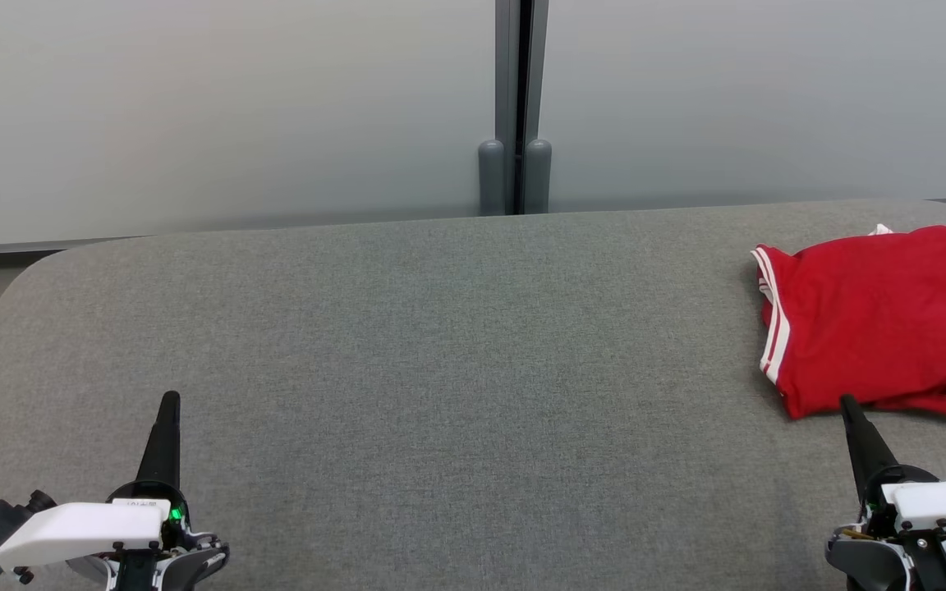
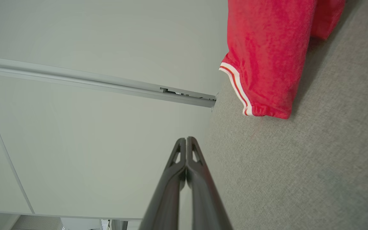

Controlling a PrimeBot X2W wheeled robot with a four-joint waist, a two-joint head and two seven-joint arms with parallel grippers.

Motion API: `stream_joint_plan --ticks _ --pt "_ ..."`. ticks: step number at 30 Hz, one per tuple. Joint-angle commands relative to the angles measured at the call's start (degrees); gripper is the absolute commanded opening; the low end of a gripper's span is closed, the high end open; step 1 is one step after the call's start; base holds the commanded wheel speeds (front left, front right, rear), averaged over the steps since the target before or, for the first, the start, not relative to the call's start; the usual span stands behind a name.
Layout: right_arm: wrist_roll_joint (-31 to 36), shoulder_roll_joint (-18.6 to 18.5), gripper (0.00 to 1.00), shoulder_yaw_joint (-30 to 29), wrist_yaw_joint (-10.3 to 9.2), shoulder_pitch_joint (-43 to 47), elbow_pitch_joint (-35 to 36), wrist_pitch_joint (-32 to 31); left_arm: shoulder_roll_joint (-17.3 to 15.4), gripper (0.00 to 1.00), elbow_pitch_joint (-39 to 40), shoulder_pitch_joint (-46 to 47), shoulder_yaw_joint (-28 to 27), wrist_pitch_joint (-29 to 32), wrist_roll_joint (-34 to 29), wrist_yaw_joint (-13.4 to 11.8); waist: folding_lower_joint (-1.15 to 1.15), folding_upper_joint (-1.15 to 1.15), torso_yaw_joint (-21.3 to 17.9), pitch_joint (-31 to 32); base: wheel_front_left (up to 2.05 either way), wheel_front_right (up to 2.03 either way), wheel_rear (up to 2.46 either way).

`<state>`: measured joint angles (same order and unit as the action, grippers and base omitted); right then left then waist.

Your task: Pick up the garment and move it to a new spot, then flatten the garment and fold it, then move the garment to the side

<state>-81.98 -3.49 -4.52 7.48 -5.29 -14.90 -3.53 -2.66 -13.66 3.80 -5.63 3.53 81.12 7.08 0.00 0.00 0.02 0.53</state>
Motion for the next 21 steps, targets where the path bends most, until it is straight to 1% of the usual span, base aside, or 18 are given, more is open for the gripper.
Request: stream_joint_plan --ticks 1,21 --pt "-1.4 -0.1 0.0 -0.4 0.02 -0.8 0.6 -0.6 -0.3 0.0 0.1 1.4 -0.4 0.5 1.4 0.5 0.0 0.0 0.0 -0.1 0.0 0.0 0.0" --pt "-8.7 0.5 0.0 -1.9 0.02 -1.2 0.9 -2.7 -0.4 0.0 -0.4 2.7 -0.9 2.7 9.4 0.6 0.0 0.0 0.0 -0.6 0.0 0.0 0.0"
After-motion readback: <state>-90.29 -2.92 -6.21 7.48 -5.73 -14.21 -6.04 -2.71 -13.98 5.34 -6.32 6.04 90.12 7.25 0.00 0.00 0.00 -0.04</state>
